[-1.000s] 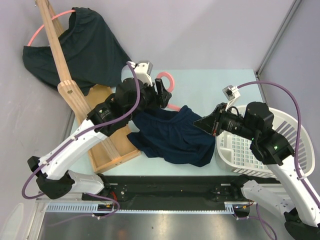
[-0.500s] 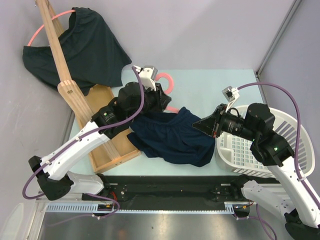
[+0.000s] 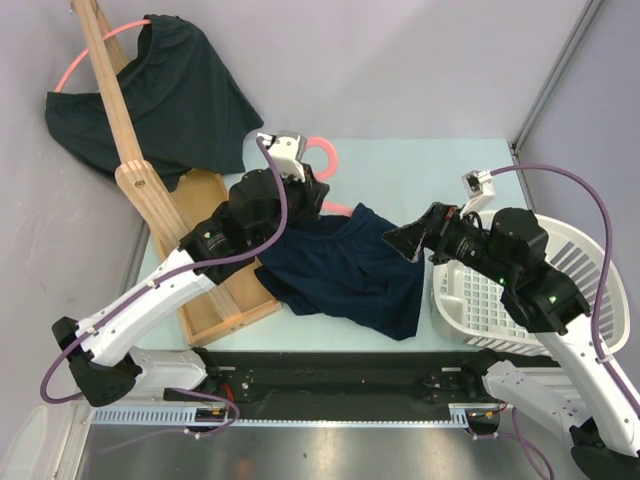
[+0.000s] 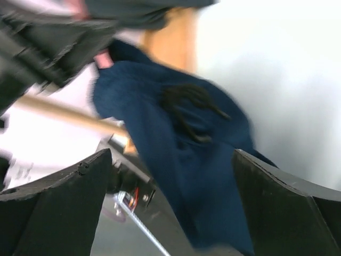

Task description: Remove the shorts from the hanger

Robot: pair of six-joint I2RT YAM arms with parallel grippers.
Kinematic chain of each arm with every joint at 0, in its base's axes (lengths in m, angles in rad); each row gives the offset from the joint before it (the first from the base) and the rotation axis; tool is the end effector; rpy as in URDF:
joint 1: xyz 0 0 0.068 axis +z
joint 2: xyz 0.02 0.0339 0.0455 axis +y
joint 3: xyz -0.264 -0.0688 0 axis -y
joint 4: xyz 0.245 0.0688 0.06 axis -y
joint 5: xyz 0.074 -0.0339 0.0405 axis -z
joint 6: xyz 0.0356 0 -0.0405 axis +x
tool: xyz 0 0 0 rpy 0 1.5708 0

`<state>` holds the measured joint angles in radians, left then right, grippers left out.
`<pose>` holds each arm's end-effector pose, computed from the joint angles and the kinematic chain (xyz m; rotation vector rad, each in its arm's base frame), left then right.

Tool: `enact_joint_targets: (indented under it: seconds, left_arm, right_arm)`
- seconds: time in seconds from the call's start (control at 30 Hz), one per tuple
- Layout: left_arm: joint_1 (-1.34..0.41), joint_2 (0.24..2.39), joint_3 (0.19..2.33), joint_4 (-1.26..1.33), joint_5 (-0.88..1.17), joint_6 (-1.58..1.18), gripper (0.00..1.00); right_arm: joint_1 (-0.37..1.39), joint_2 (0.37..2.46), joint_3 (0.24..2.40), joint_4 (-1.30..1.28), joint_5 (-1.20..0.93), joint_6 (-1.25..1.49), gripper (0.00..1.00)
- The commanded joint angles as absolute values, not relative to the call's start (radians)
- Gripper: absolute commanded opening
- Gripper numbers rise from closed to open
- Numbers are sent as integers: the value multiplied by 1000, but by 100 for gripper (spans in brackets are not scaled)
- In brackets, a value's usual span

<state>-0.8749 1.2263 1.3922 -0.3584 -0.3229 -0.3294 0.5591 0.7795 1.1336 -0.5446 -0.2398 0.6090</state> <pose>0.1807 -0.1987 0.4410 0.2488 1.7736 -0.5901 0.1208 0.0856 0.4197 -0.1394 1.8749 1.0397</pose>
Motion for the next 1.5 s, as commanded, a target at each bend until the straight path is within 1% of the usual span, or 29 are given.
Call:
enact_joint_targets:
  seconds: [0.0,0.03,0.1,0.17,0.33,0.53,0.63,0.7,0.83,0.93,0.97,1.03,1.23,1.33,1.47]
  left_arm:
    - [-879,1183,1378,-186,-495,-236,0]
    - [-879,1183,1368,-167,-514,-226,0]
    - [-884,1189,1361,-146,-560,-196,0]
    - [-887,1195,1350,-103,-615,-151,0]
    - [-888,1226,1335,-20,-679,-72,0]
    - [-888,1296,1324,44,-742,-32,0]
    - [-888,1313,1316,54,-762,-44,0]
    - [-890,1313,1307,60,-764,-52,0]
    - [-897,1284,1272,78,-779,-66,0]
    - [-900,1258,1240,103,-782,-77,0]
    - [-903,1243,1232,113,-782,-78,0]
    - [-907,1230,1207,120,-782,-84,0]
    - [-913,1198,1152,110,-764,-110,0]
    - [-922,1177,1128,110,-750,-120,0]
    - [-939,1158,1108,107,-749,-118,0]
  right_arm:
    - [563,764,1164,-647,33,698,100]
    - [563,768,1167,-659,85,698,100]
    - [565,778,1180,-675,119,686,100]
    - [577,791,1199,-690,219,702,100]
    - [617,818,1224,-638,365,669,100]
    - [830,931,1273,-537,559,611,100]
    - [938,1001,1319,-502,679,585,96]
    - [978,1038,1339,-477,733,586,92]
    - [1055,1139,1348,-387,779,594,88]
    - [1065,1187,1356,-351,813,609,77]
    - [1066,1209,1367,-347,813,615,72]
    - [1074,1226,1374,-342,818,629,67]
    - [1100,1278,1388,-347,877,652,67]
    - [1104,1298,1393,-347,876,673,64]
    - [1108,1322,1401,-357,894,696,57]
